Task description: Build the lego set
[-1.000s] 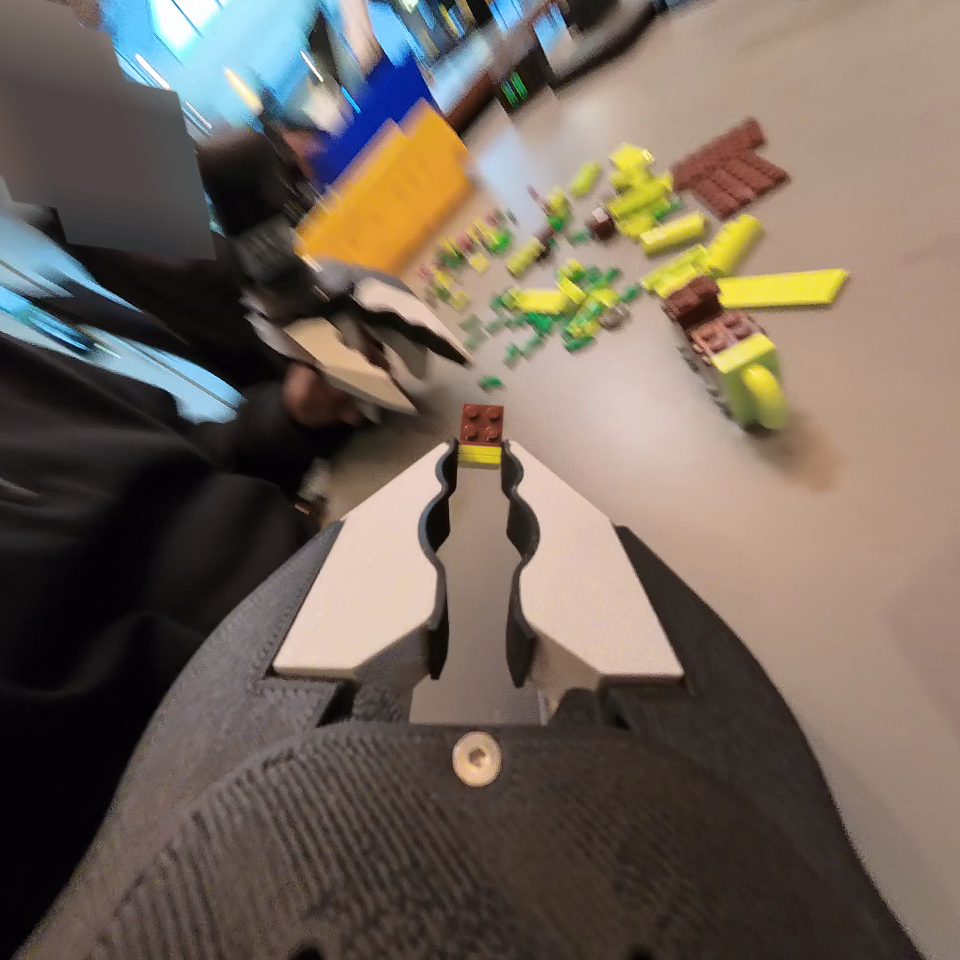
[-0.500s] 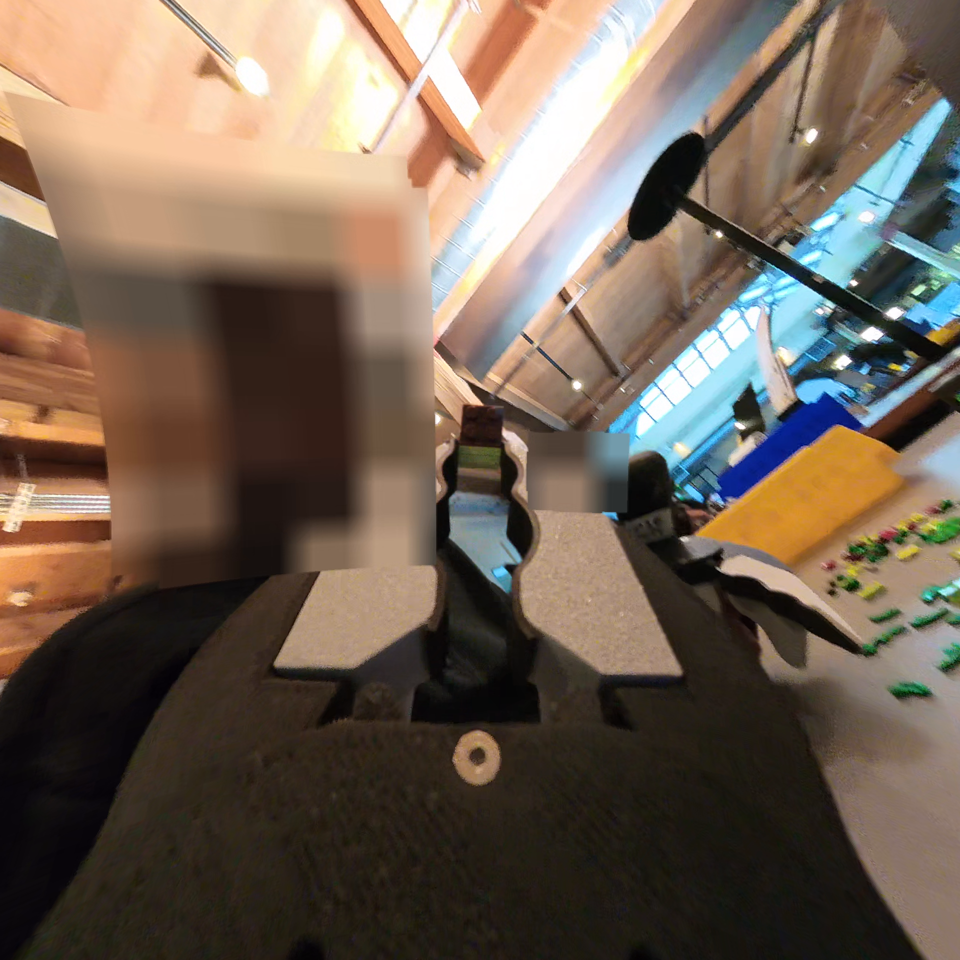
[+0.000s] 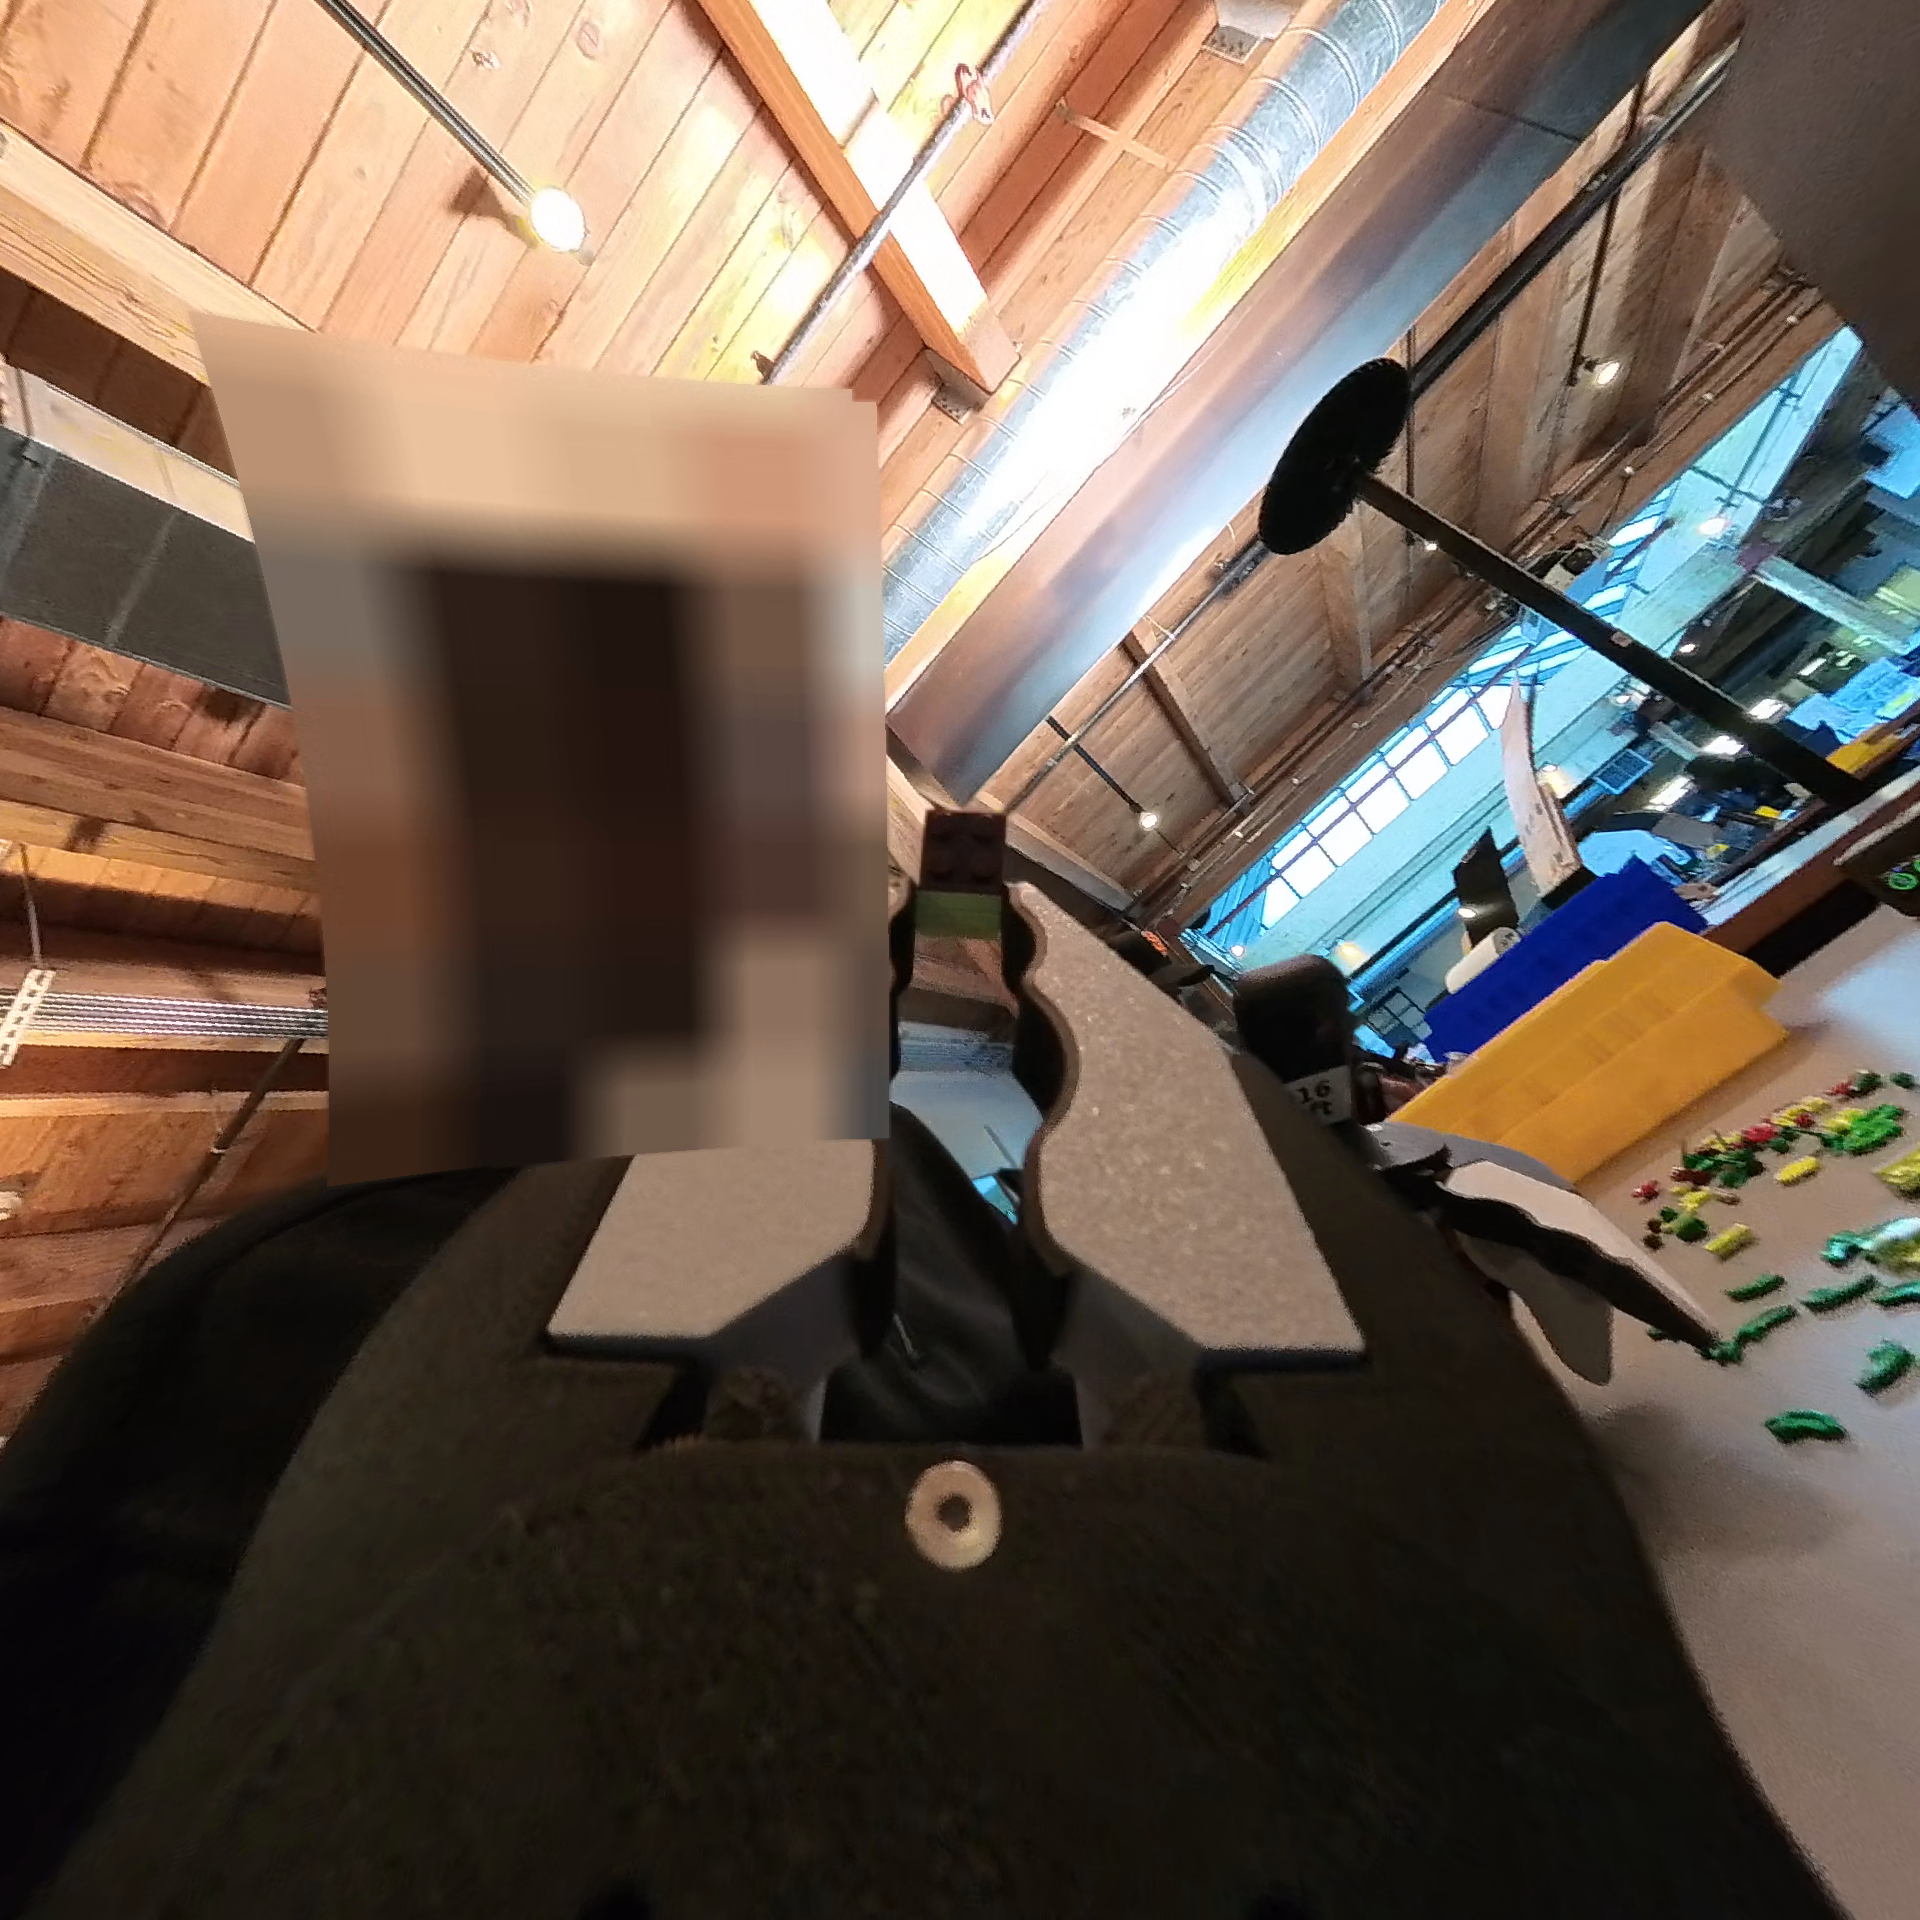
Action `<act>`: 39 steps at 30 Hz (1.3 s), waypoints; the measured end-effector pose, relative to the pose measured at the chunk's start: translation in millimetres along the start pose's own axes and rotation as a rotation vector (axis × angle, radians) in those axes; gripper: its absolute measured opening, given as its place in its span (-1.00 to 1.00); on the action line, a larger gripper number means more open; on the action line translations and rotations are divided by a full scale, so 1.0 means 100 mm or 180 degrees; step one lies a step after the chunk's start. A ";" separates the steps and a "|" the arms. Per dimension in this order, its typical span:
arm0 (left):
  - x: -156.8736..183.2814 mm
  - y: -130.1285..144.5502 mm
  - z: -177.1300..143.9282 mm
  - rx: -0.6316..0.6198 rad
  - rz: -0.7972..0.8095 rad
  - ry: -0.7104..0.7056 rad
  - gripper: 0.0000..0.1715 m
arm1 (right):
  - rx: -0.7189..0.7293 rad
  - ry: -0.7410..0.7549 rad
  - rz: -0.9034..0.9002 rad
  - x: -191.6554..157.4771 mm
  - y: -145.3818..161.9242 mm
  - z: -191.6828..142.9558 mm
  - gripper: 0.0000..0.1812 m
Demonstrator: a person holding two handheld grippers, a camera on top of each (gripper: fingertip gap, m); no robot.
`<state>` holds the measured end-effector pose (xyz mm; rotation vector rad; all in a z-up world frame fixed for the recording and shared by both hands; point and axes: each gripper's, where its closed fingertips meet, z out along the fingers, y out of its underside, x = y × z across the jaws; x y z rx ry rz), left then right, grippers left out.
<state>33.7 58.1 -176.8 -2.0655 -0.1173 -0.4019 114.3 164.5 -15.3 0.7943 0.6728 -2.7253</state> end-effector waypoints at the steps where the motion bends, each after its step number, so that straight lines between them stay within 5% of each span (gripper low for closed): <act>1: 0.00 0.00 0.00 -0.0001 -0.0001 0.0000 -0.52 | -0.0035 0.0042 -0.0030 0.01 0.01 -0.01 -0.87; 13: 0.00 0.00 0.00 0.0000 -0.0003 0.0003 -0.52 | -0.1373 0.1825 -0.1319 0.59 0.37 -0.14 -0.86; 22: 0.00 0.00 0.00 -0.0011 -0.0030 0.0015 -0.52 | -0.2762 0.3590 -0.2096 1.27 0.47 -0.97 -0.85; 28: 0.00 0.00 0.00 0.0002 -0.0046 0.0031 -0.52 | -0.3279 0.3857 -0.2231 1.44 0.59 -1.15 -0.85; 39: 0.00 -0.01 -0.01 0.0018 -0.0102 0.0078 -0.52 | -0.3541 0.3841 -0.2302 1.46 0.65 -1.20 -0.84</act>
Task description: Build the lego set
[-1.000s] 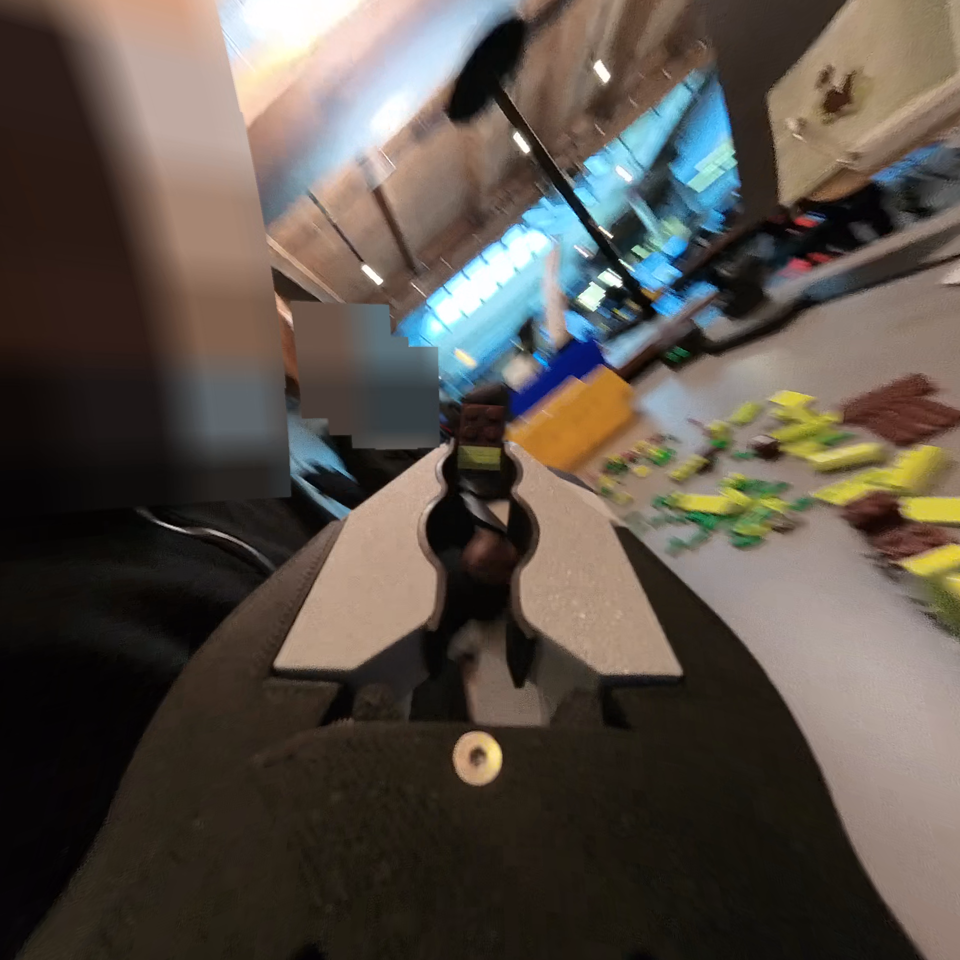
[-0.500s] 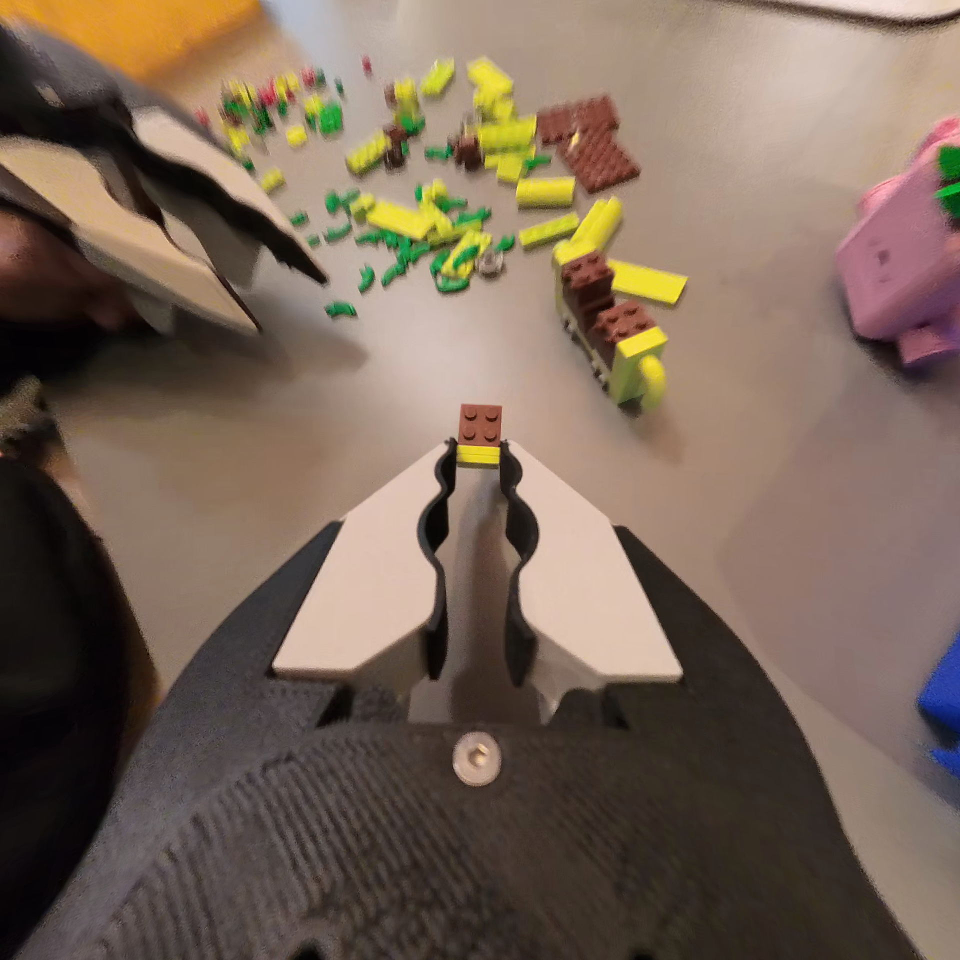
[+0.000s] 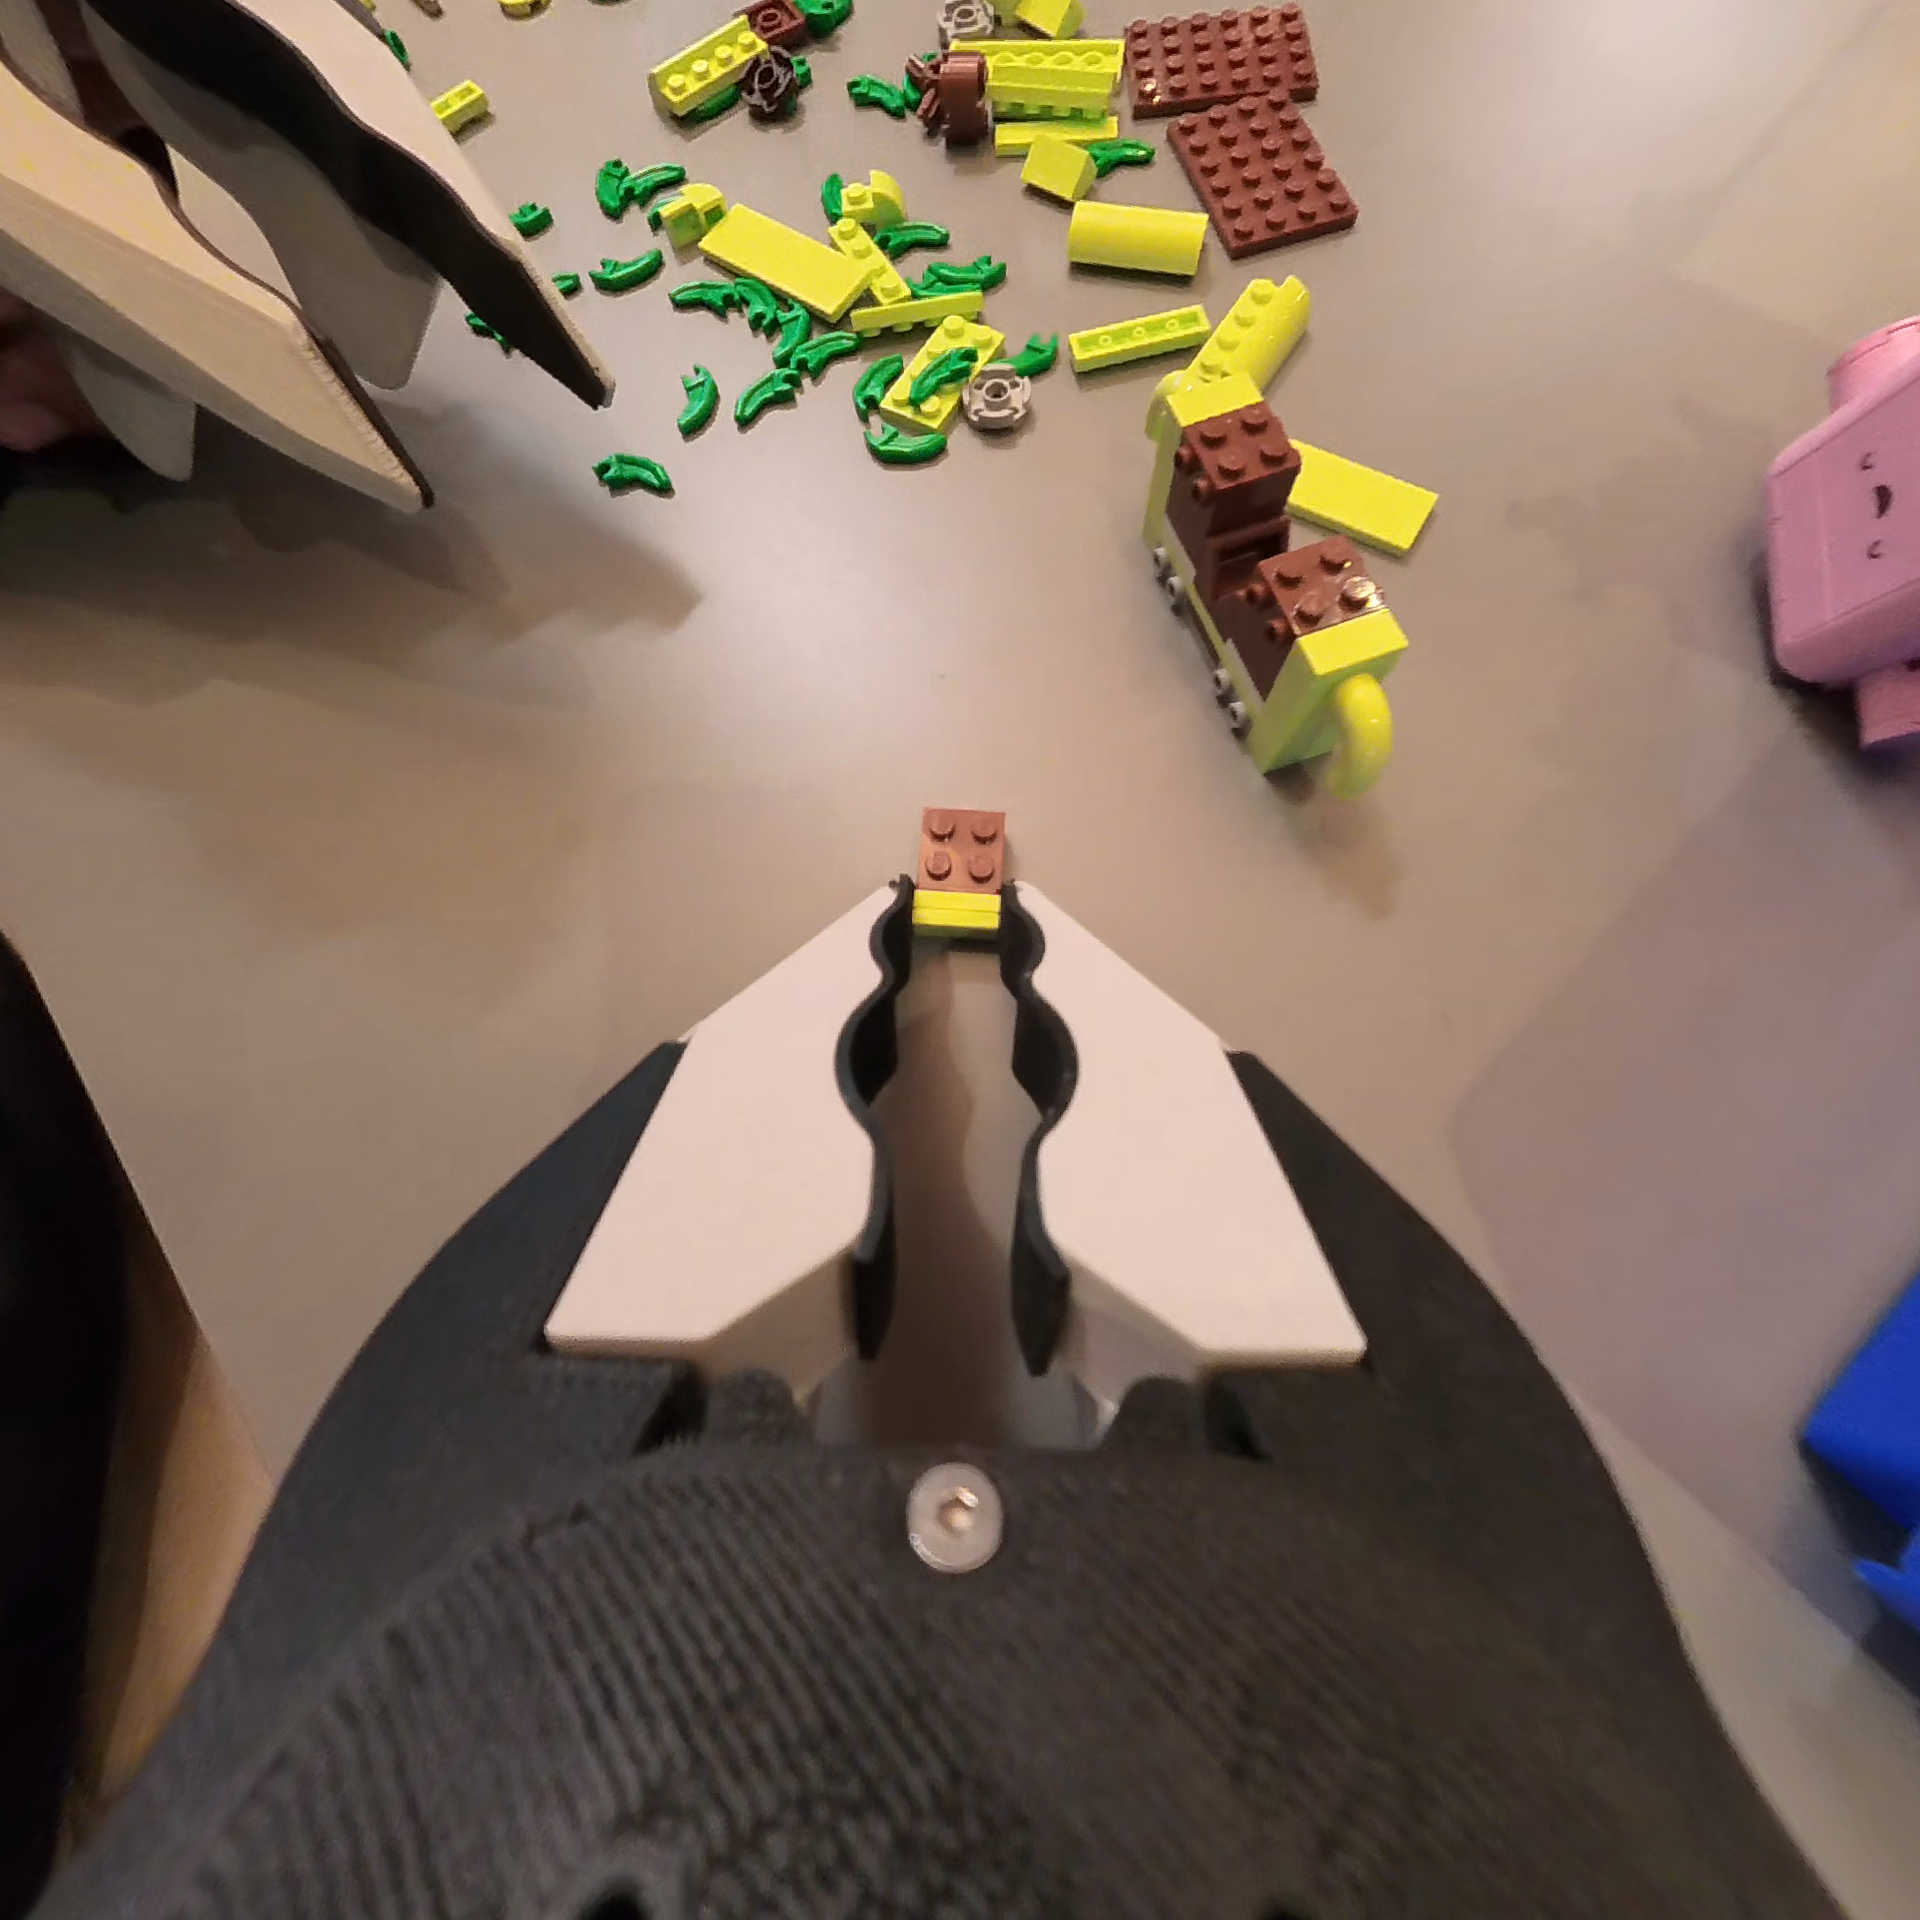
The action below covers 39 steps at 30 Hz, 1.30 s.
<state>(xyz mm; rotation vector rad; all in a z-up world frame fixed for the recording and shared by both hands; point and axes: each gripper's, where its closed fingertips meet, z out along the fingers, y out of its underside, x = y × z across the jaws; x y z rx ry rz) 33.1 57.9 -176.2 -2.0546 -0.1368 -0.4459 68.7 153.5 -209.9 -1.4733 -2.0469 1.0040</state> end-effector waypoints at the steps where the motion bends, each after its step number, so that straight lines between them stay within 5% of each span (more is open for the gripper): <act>1: 0.00 0.00 0.00 -0.0001 -0.0002 0.0000 -0.52 | 0.0000 -0.0003 0.0003 0.00 0.00 0.00 -0.84; 39: 0.01 -0.02 -0.02 0.0057 0.0025 0.0024 -0.53 | -0.0024 0.0027 -0.0014 0.08 0.05 -0.05 -0.82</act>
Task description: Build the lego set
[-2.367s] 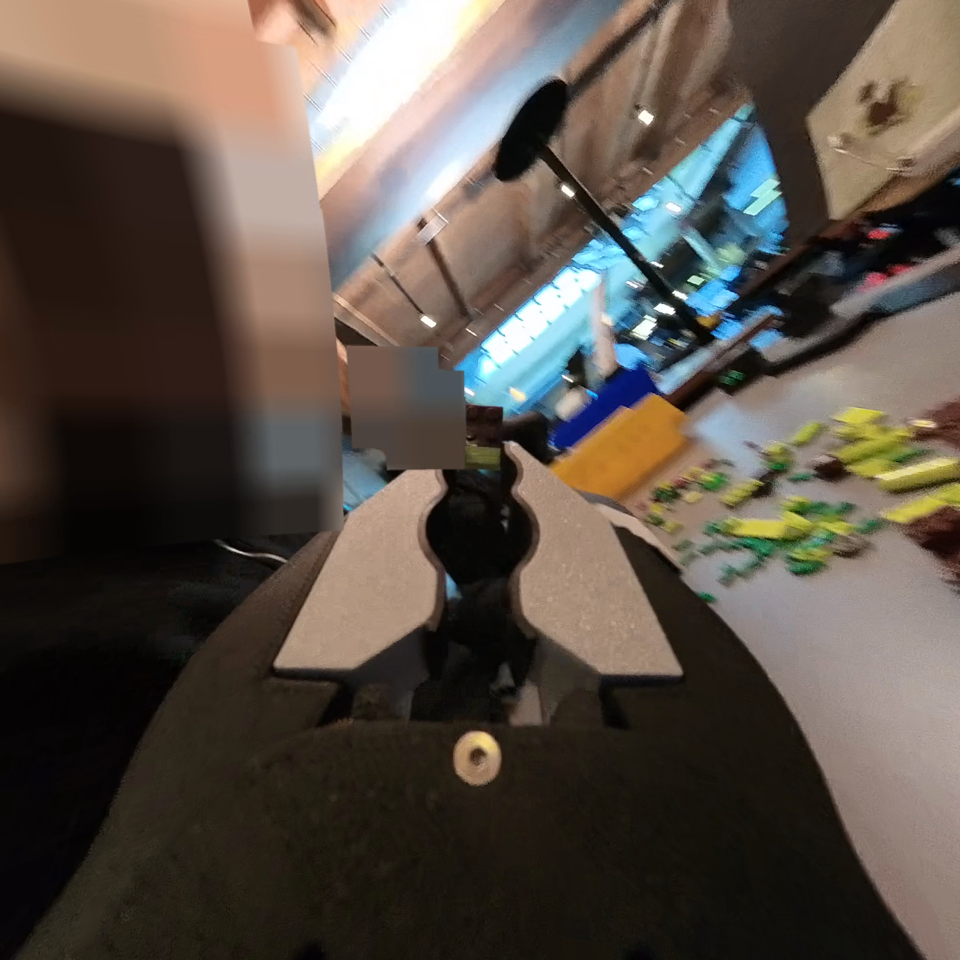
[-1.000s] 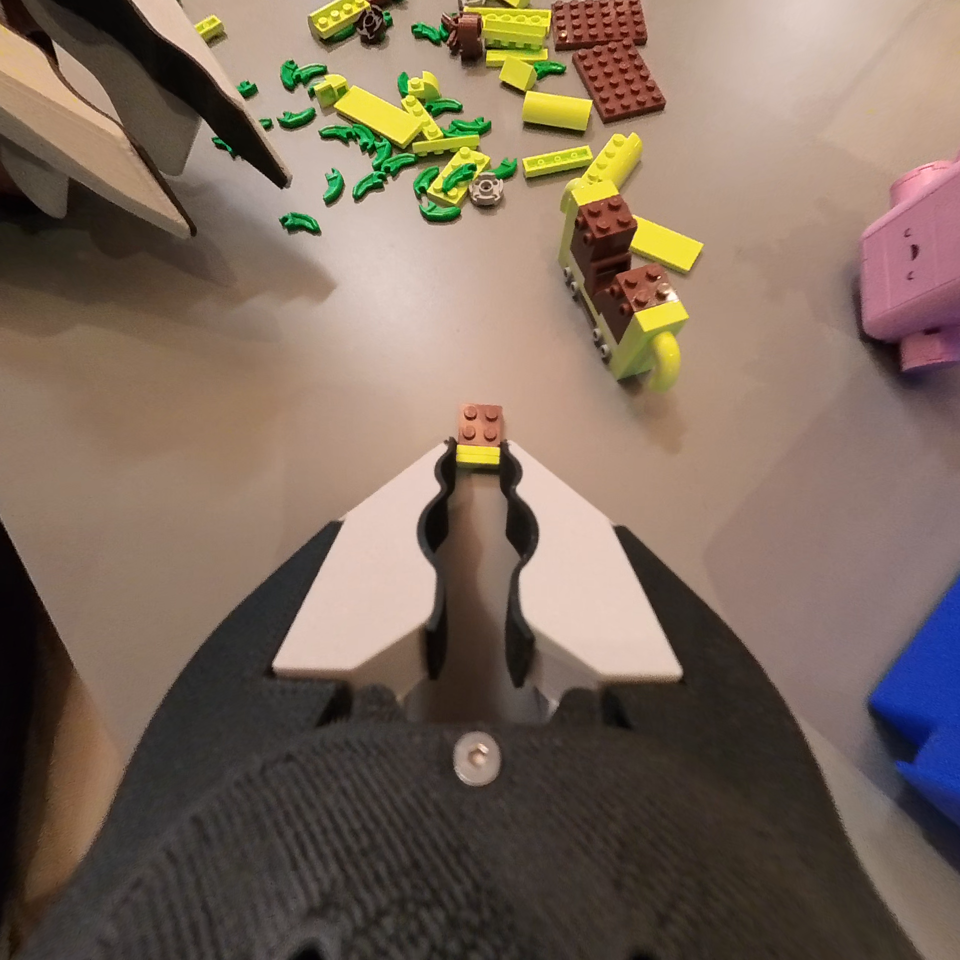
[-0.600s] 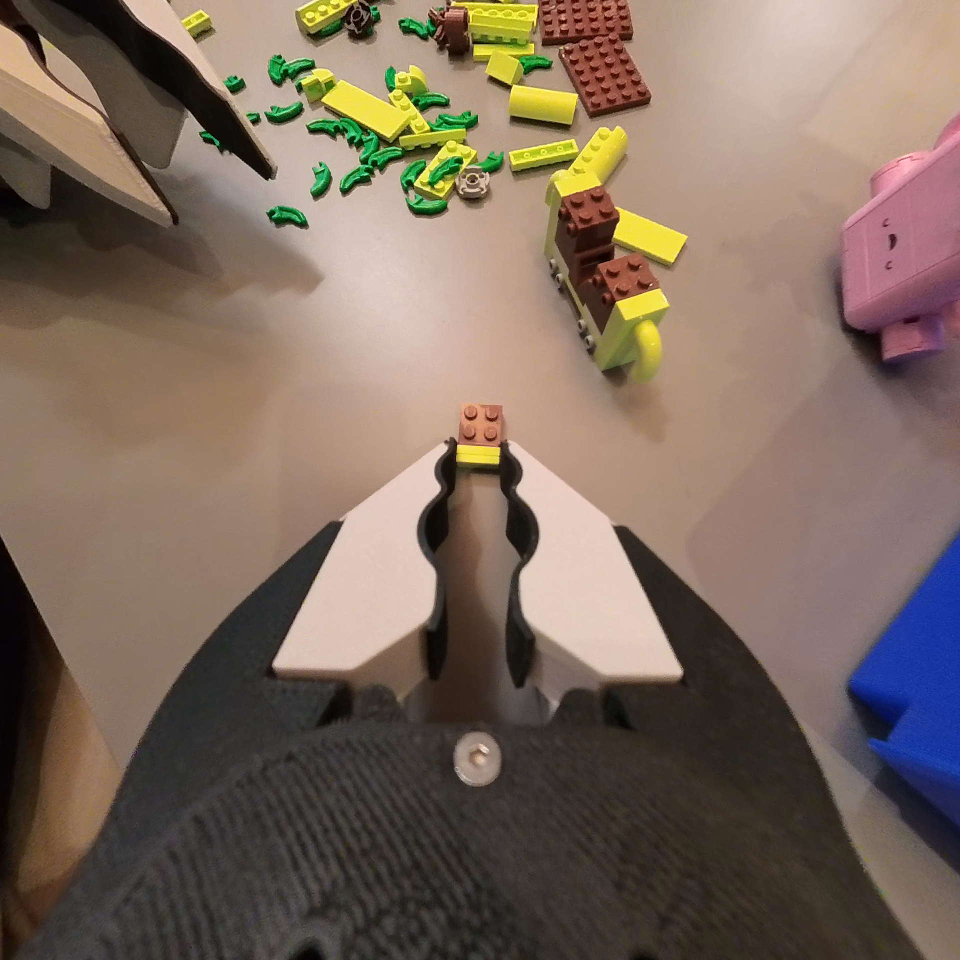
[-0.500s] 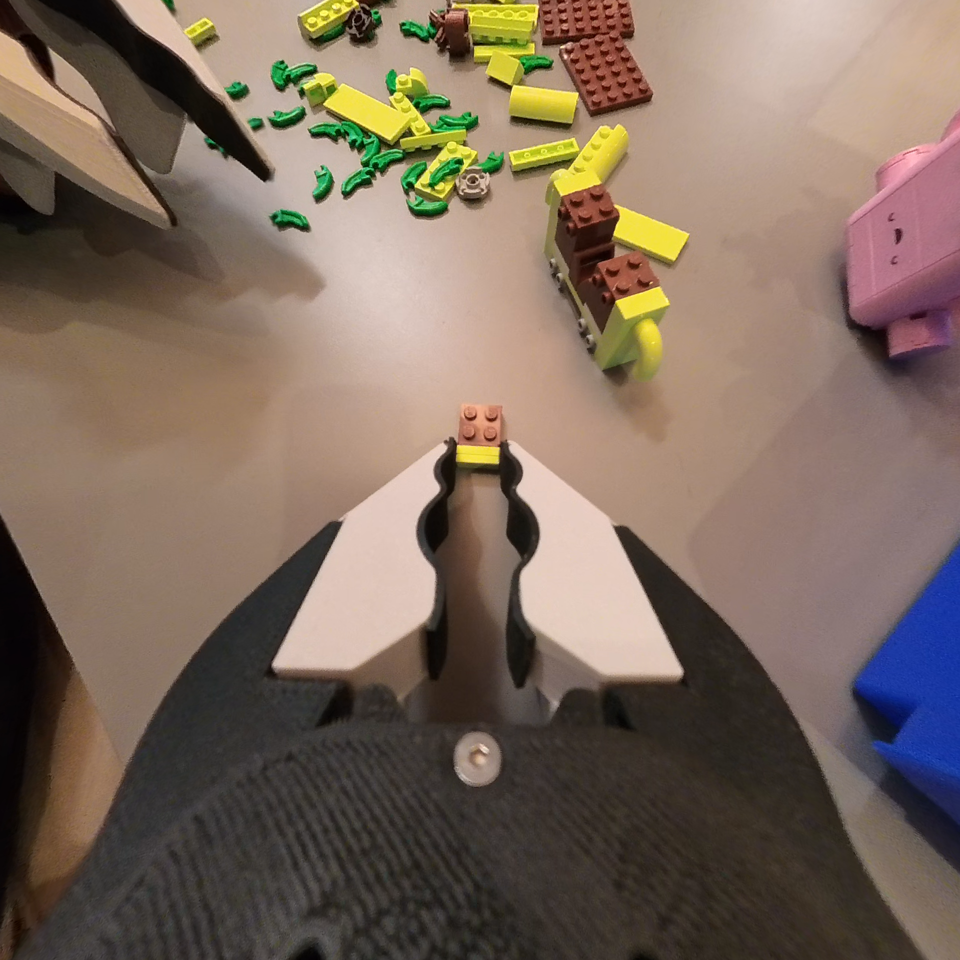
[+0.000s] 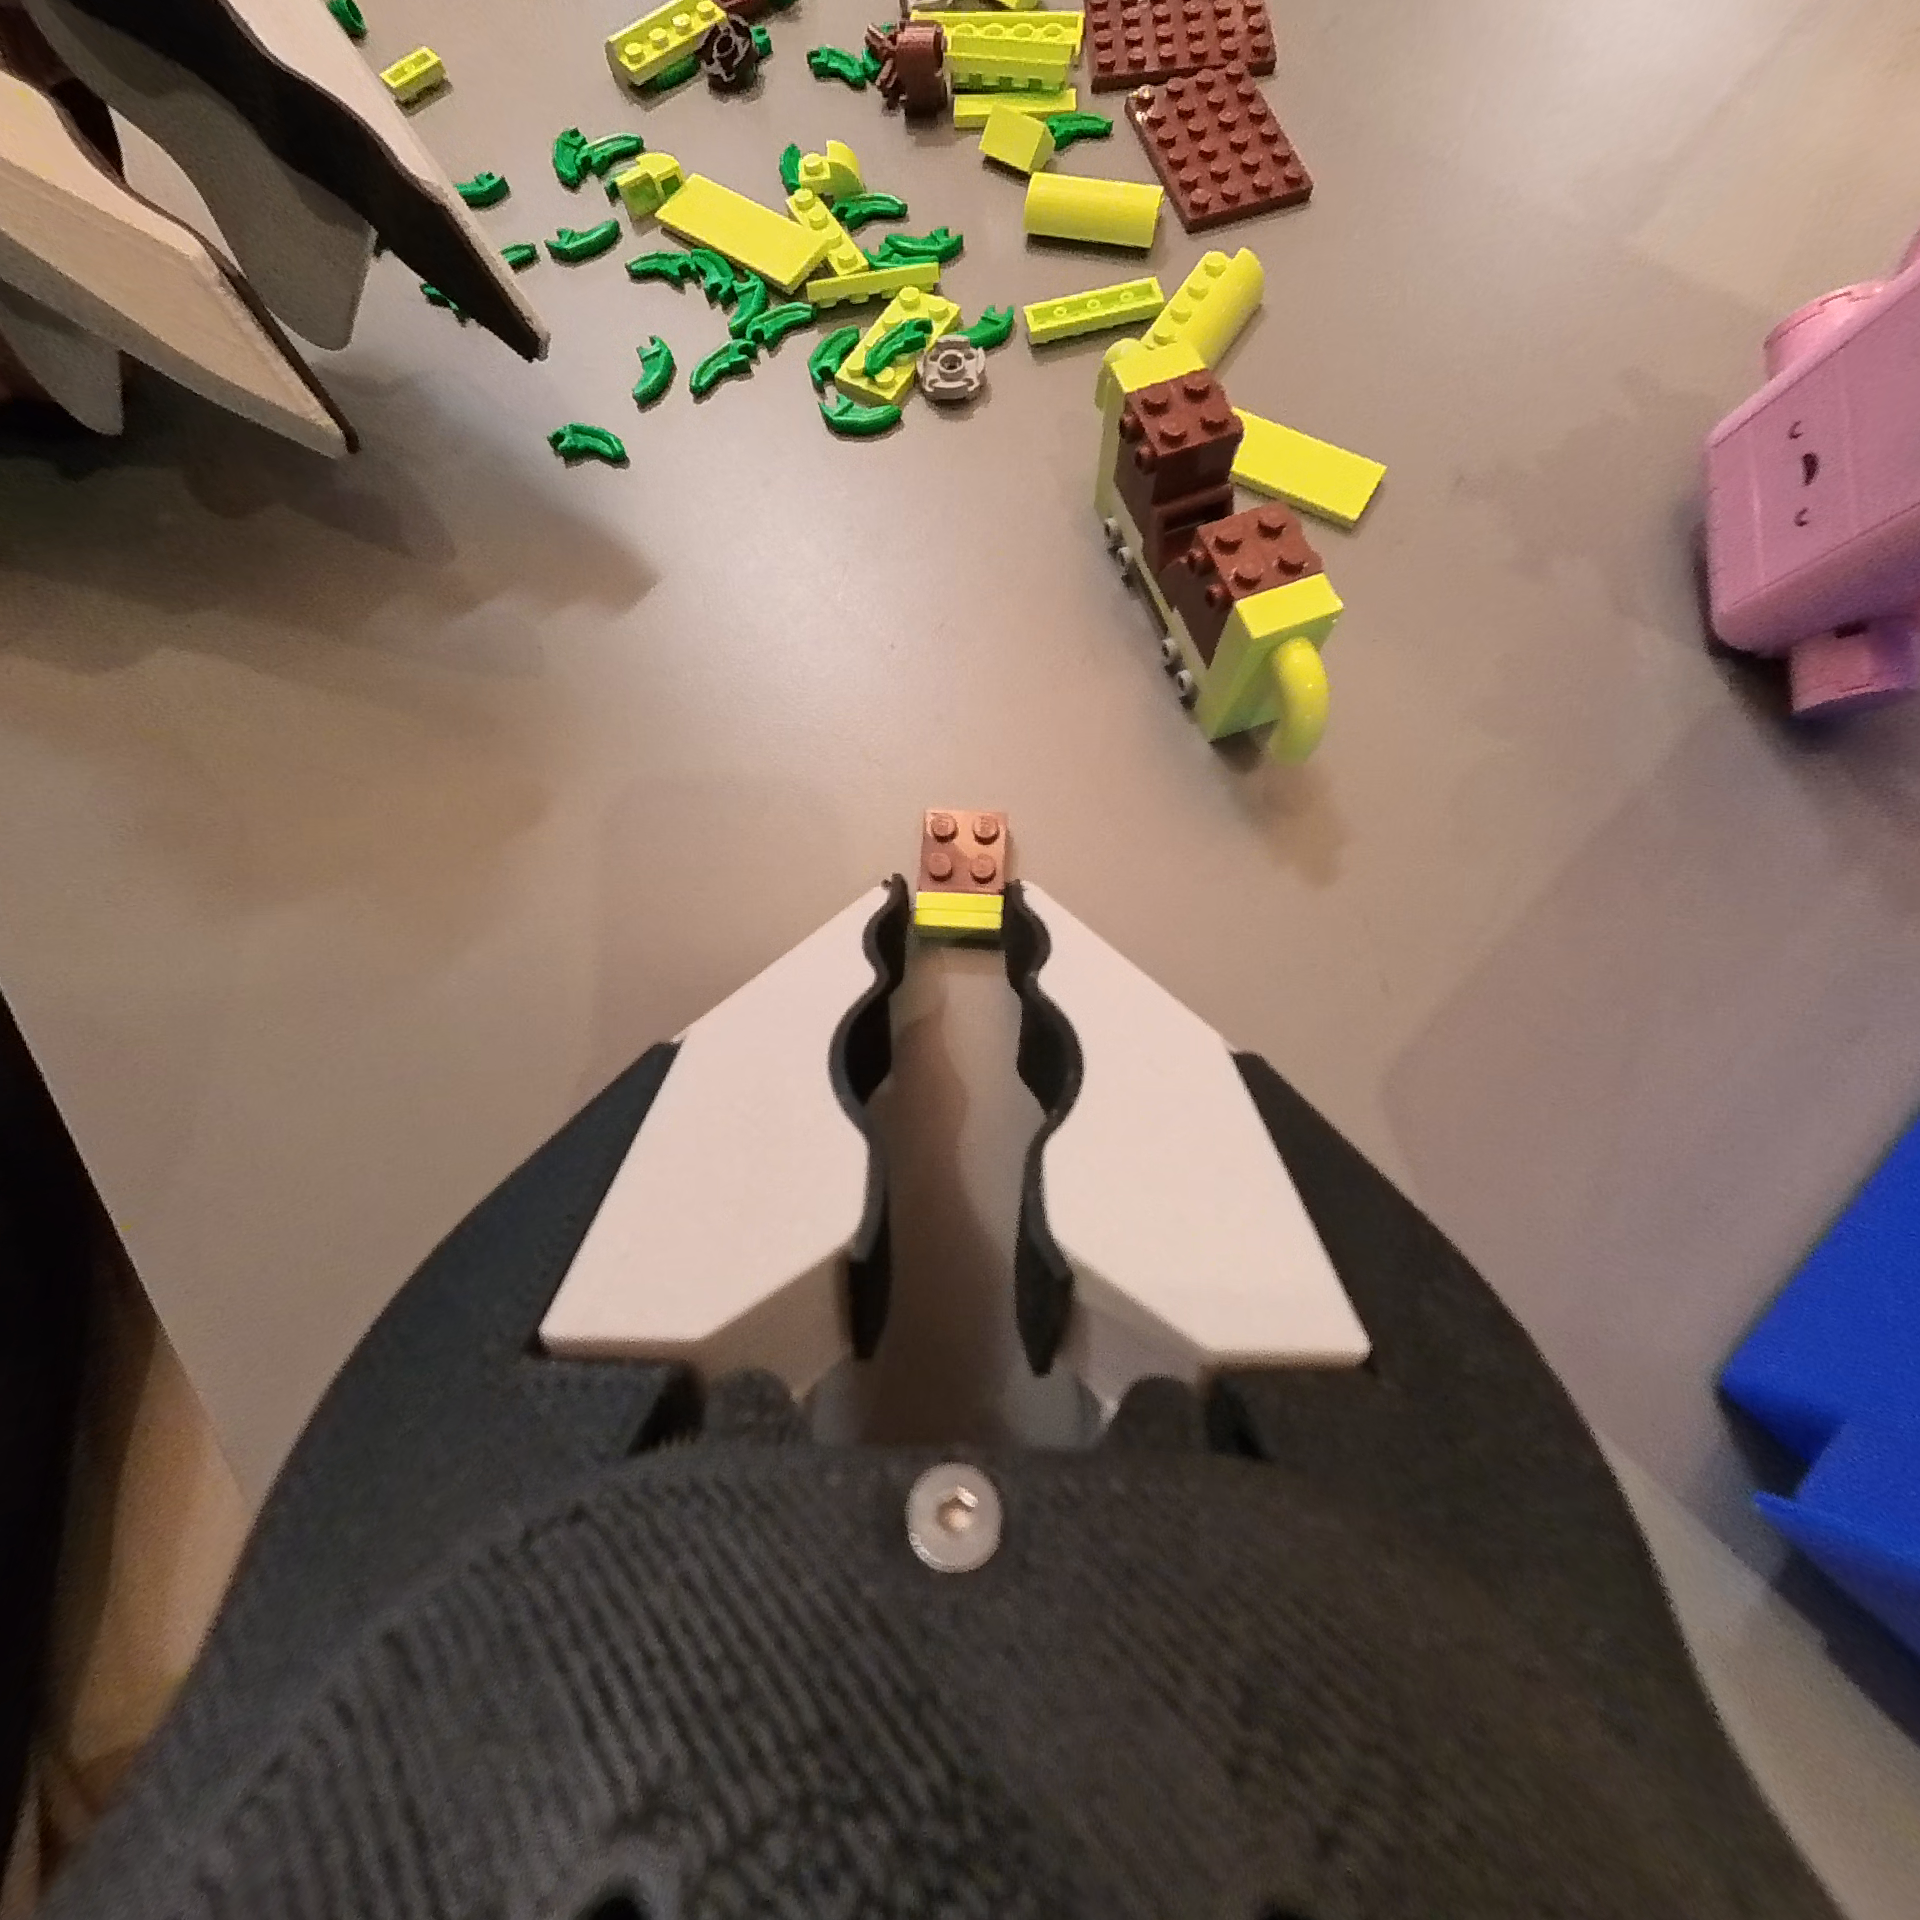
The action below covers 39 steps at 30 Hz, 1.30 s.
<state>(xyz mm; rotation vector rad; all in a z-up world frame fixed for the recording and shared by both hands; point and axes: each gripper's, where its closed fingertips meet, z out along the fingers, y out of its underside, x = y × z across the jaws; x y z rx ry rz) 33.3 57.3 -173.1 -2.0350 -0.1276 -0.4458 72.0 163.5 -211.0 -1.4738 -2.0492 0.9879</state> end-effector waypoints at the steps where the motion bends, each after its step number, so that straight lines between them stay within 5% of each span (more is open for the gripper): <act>1: 0.00 0.00 0.00 0.0001 0.0003 -0.0002 -0.53 | 0.0000 0.0004 -0.0008 0.00 0.00 0.00 -0.81; 39: 0.00 0.01 0.01 -0.0011 0.0022 -0.0023 -0.53 | 0.0097 0.0362 0.0314 0.25 -0.02 -0.05 -0.70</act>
